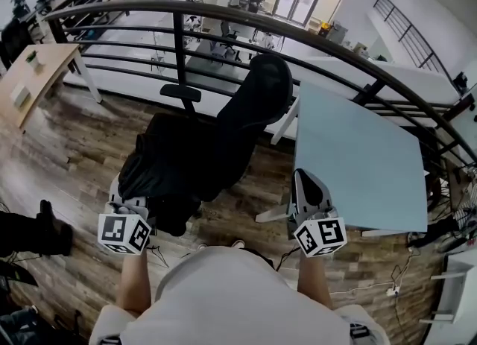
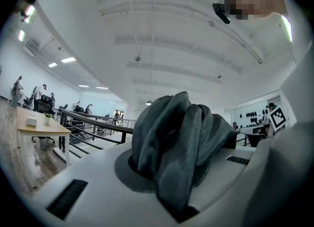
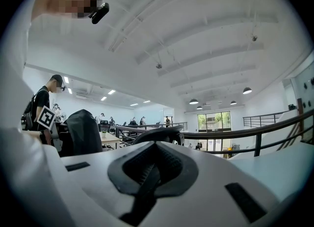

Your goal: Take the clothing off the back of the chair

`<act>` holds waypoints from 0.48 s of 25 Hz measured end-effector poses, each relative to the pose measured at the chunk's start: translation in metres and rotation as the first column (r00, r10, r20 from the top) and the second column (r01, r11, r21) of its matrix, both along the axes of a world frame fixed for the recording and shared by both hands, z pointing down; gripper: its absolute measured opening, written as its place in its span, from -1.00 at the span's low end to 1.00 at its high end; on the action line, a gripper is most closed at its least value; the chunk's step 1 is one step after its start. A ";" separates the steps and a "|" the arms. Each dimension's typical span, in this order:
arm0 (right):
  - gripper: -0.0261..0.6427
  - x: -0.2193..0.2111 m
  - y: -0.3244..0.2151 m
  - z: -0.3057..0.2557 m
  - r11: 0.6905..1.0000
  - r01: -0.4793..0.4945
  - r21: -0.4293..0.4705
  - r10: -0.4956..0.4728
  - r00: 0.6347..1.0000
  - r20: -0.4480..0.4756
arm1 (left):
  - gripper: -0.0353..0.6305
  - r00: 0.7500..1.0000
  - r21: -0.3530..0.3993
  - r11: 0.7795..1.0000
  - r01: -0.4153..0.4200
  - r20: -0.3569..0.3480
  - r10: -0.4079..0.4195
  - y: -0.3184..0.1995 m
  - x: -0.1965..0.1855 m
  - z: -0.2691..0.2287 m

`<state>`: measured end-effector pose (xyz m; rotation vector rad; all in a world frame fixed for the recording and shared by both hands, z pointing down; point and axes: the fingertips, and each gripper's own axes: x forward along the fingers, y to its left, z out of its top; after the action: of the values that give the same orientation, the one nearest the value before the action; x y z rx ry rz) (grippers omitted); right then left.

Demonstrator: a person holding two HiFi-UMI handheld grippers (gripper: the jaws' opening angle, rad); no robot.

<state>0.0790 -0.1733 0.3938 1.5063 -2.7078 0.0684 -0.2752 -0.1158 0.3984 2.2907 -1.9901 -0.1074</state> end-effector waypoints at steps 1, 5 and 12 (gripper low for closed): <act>-0.86 0.001 0.002 0.001 1.000 -0.004 -0.002 0.004 1.000 -0.001 | -0.75 1.000 -0.001 1.000 0.000 0.000 0.000 0.001 0.000 0.001; -0.86 0.001 0.010 0.005 1.000 -0.021 -0.009 0.020 1.000 -0.004 | -0.75 1.000 -0.005 1.000 -0.006 0.007 0.006 0.004 -0.002 0.004; -0.86 -0.004 0.028 0.005 1.000 -0.031 0.001 0.031 0.999 -0.024 | -0.75 0.999 0.007 0.999 -0.043 0.024 0.043 0.010 0.002 -0.005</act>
<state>0.0750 -0.1455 0.3988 1.5393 -2.6660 0.0501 -0.2728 -0.1062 0.3937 2.3489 -1.9528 -0.0840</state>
